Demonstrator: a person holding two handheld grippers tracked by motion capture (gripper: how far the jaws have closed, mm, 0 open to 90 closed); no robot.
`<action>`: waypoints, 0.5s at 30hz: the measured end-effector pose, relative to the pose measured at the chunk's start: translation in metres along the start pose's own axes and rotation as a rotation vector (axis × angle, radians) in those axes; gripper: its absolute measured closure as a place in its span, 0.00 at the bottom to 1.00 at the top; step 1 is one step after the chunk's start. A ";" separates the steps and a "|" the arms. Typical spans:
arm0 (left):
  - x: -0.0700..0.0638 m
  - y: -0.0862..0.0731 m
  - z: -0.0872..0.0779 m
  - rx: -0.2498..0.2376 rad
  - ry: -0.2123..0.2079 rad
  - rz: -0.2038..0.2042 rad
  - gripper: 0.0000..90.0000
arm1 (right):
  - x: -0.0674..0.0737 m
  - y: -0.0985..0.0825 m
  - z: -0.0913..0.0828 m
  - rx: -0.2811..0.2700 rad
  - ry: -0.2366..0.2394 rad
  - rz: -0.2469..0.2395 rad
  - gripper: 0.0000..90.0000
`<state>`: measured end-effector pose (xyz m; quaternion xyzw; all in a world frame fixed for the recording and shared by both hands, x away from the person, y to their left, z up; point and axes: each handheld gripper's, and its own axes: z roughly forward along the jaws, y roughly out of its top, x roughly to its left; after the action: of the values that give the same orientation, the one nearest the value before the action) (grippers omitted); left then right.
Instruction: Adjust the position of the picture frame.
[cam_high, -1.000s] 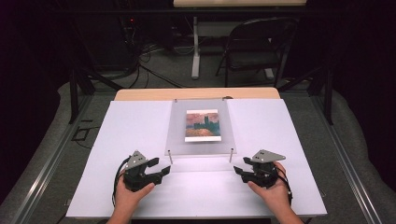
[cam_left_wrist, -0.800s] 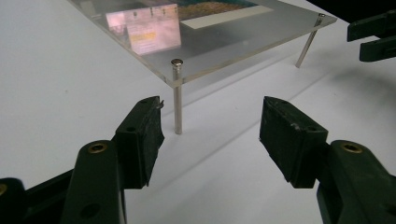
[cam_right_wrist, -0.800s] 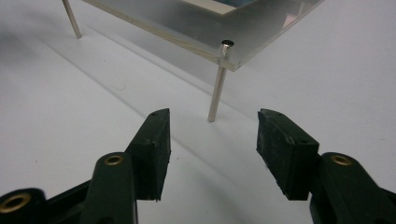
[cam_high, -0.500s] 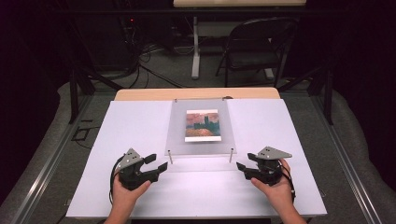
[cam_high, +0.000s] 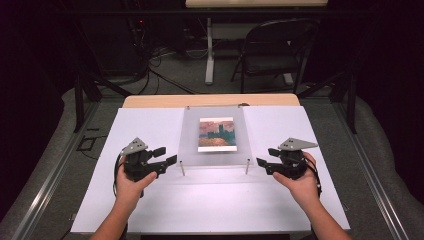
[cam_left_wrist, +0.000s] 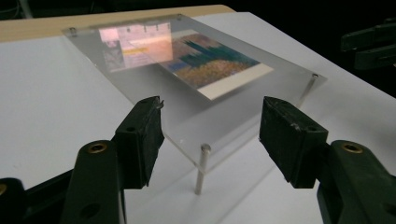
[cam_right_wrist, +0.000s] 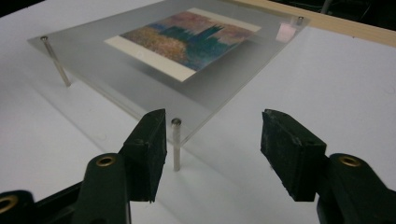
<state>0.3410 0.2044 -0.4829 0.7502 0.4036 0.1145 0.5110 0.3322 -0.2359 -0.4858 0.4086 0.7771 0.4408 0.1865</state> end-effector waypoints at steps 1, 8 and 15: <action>0.002 0.003 0.002 0.001 0.000 -0.004 0.44 | -0.003 0.003 0.002 -0.008 0.003 0.006 0.45; 0.011 0.017 0.017 0.011 0.035 0.007 0.43 | -0.020 0.014 0.018 0.015 -0.006 0.022 0.45; 0.017 0.034 0.036 0.033 0.043 0.033 0.41 | -0.033 0.022 0.029 0.022 -0.022 0.034 0.43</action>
<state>0.3894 0.1868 -0.4743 0.7624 0.4040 0.1326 0.4879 0.3815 -0.2405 -0.4853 0.4288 0.7728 0.4307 0.1828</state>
